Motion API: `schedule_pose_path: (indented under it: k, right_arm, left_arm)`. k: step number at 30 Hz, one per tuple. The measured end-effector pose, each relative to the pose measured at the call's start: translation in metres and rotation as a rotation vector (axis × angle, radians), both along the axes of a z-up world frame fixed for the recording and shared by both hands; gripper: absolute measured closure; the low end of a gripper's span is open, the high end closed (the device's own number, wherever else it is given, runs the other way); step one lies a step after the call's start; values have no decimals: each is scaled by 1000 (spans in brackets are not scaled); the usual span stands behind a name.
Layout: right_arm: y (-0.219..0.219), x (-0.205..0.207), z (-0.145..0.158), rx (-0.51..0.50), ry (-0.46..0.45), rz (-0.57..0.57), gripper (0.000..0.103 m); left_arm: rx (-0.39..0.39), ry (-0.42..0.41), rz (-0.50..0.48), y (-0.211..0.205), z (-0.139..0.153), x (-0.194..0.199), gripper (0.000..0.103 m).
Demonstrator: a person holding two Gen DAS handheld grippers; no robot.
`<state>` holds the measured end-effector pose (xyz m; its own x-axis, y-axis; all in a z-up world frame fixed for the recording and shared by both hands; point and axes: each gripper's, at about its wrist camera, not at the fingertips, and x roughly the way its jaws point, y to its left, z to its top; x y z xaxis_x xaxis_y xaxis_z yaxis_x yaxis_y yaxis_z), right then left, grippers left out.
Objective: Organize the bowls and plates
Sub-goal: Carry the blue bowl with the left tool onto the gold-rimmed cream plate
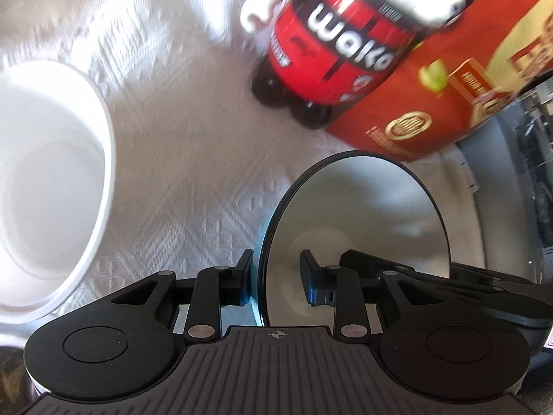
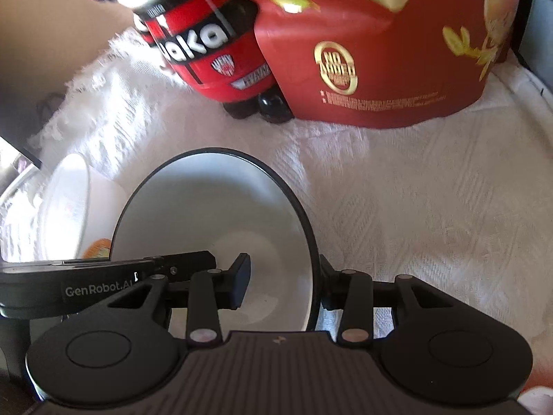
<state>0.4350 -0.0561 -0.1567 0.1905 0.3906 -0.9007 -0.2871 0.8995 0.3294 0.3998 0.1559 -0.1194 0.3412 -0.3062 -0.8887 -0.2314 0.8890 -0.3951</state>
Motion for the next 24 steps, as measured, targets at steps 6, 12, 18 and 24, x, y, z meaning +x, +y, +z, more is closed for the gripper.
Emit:
schedule_pose_path:
  k: [6,12,18,24]
  right_arm:
    - [-8,-9,35,55,-31,-17,63]
    - [-20,-31,72,78,-49,-10,63]
    - [-41,-63,91,87,-18,-14,63]
    - [-58,-100,84,52,11,-29,62]
  left_arm:
    - [6,-39,-12,-3,44,-15,72]
    - [-11,-26,-55,-11,72,-36,72]
    - [-29,-31,-155,-31,78,-69,72]
    - [-27,14,-237,-47,58,-101,72]
